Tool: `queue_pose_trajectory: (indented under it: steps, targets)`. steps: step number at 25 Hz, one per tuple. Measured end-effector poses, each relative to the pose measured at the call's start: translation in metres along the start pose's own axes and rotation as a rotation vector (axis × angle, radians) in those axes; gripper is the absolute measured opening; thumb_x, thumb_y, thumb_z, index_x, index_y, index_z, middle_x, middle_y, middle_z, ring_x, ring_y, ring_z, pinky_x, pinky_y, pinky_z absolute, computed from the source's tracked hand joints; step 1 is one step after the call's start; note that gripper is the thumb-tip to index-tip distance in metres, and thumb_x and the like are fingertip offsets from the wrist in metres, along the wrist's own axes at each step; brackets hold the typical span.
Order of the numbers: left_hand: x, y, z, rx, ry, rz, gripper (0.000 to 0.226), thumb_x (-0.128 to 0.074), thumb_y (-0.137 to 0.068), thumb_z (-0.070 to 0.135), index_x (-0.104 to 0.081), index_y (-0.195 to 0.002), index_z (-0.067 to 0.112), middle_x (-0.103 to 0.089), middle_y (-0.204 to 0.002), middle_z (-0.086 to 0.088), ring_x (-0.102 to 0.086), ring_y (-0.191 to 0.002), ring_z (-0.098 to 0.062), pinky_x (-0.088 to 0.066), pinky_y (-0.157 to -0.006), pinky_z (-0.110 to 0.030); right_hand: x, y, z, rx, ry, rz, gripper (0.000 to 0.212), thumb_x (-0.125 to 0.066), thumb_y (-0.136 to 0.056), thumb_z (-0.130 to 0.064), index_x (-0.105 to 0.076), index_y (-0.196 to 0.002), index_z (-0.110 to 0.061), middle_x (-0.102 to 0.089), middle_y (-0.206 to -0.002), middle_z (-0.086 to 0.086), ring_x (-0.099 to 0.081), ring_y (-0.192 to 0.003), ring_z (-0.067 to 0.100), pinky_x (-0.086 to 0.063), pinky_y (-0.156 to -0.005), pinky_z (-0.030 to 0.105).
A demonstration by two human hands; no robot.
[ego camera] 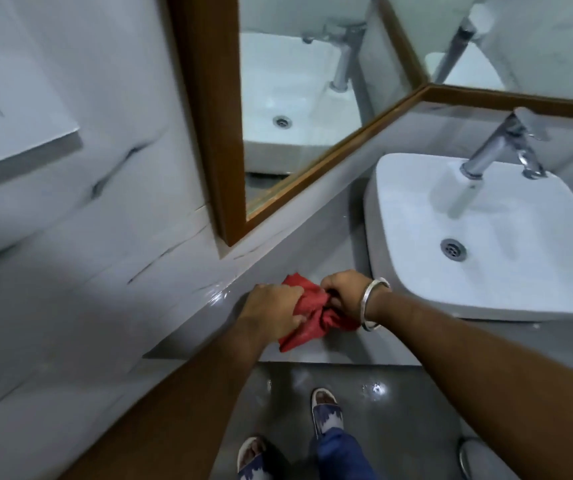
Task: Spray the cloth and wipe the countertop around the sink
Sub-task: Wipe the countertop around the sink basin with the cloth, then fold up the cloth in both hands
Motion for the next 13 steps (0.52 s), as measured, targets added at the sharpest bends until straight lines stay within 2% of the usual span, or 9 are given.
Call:
queue_pose_trajectory:
  steps: [1, 2, 5, 8, 10, 12, 13]
  targets:
    - [0.007, -0.002, 0.008, -0.041, 0.005, -0.017, 0.032, -0.062, -0.091, 0.043, -0.063, -0.116, 0.023, -0.069, -0.112, -0.003, -0.064, -0.101, -0.025, -0.048, -0.087, -0.038, 0.004, 0.013, 0.003, -0.019, -0.012, -0.038, 0.002, -0.064, -0.087, -0.013, -0.063, -0.086, -0.012, -0.069, -0.096, 0.015, -0.060, -0.086, 0.029, -0.039, -0.073, 0.026]
    - [0.012, -0.005, 0.018, -0.086, 0.028, -0.077, 0.024, -0.059, -0.094, 0.038, -0.066, -0.112, 0.024, -0.069, -0.106, -0.002, -0.063, -0.096, -0.023, -0.047, -0.081, -0.035, 0.007, 0.028, 0.010, -0.046, -0.028, -0.079, 0.008, -0.064, -0.089, -0.015, -0.058, -0.084, -0.017, -0.066, -0.094, 0.012, -0.056, -0.085, 0.025, -0.037, -0.074, 0.025]
    - [0.025, -0.016, 0.071, -0.272, 0.069, -0.337, 0.013, -0.054, -0.098, 0.030, -0.065, -0.099, 0.023, -0.062, -0.098, 0.002, -0.058, -0.091, -0.020, -0.044, -0.080, -0.037, 0.012, 0.087, 0.040, -0.125, -0.156, -0.121, 0.014, -0.056, -0.094, -0.016, -0.049, -0.083, -0.021, -0.060, -0.095, 0.007, -0.055, -0.088, 0.023, -0.043, -0.082, 0.031]
    - [0.039, -0.030, 0.147, -0.475, 0.046, -0.368, 0.010, -0.055, -0.099, 0.026, -0.061, -0.099, 0.018, -0.059, -0.097, 0.002, -0.054, -0.091, -0.019, -0.043, -0.082, -0.035, 0.020, 0.160, 0.082, -0.265, -0.347, 0.034, 0.016, -0.051, -0.093, -0.012, -0.051, -0.079, -0.020, -0.059, -0.091, 0.007, -0.054, -0.085, 0.024, -0.040, -0.073, 0.031]
    - [0.043, -0.037, 0.214, -0.600, 0.015, -0.365, 0.012, -0.058, -0.098, 0.024, -0.061, -0.101, 0.013, -0.061, -0.099, -0.001, -0.053, -0.091, -0.018, -0.038, -0.079, -0.032, 0.021, 0.226, 0.120, -0.357, -0.472, 0.171, 0.014, -0.059, -0.092, -0.029, -0.056, -0.080, -0.025, -0.063, -0.087, 0.001, -0.056, -0.078, 0.017, -0.042, -0.071, 0.030]
    - [0.040, -0.041, 0.291, -0.723, -0.001, -0.399, 0.008, -0.063, -0.095, 0.023, -0.059, -0.096, 0.017, -0.059, -0.095, 0.002, -0.051, -0.089, -0.016, -0.035, -0.074, -0.029, 0.015, 0.300, 0.156, -0.409, -0.529, 0.251, 0.027, -0.071, -0.077, -0.055, -0.058, -0.078, -0.032, -0.063, -0.078, -0.012, -0.058, -0.068, 0.004, -0.045, -0.063, 0.020]
    - [0.037, -0.041, 0.322, -0.768, 0.001, -0.417, 0.009, -0.067, -0.093, 0.023, -0.060, -0.095, 0.018, -0.059, -0.093, 0.002, -0.052, -0.087, -0.016, -0.034, -0.071, -0.027, 0.008, 0.327, 0.170, -0.427, -0.506, 0.243, 0.031, -0.075, -0.070, -0.058, -0.056, -0.075, -0.035, -0.061, -0.075, -0.014, -0.057, -0.065, 0.000, -0.042, -0.059, 0.015]
Point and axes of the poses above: each hand's wrist, its own y-axis away from the middle knuckle, its own x-axis out of the back of the hand, z = x × y, the point moved 7 cm from there along -y, towards the middle knuckle
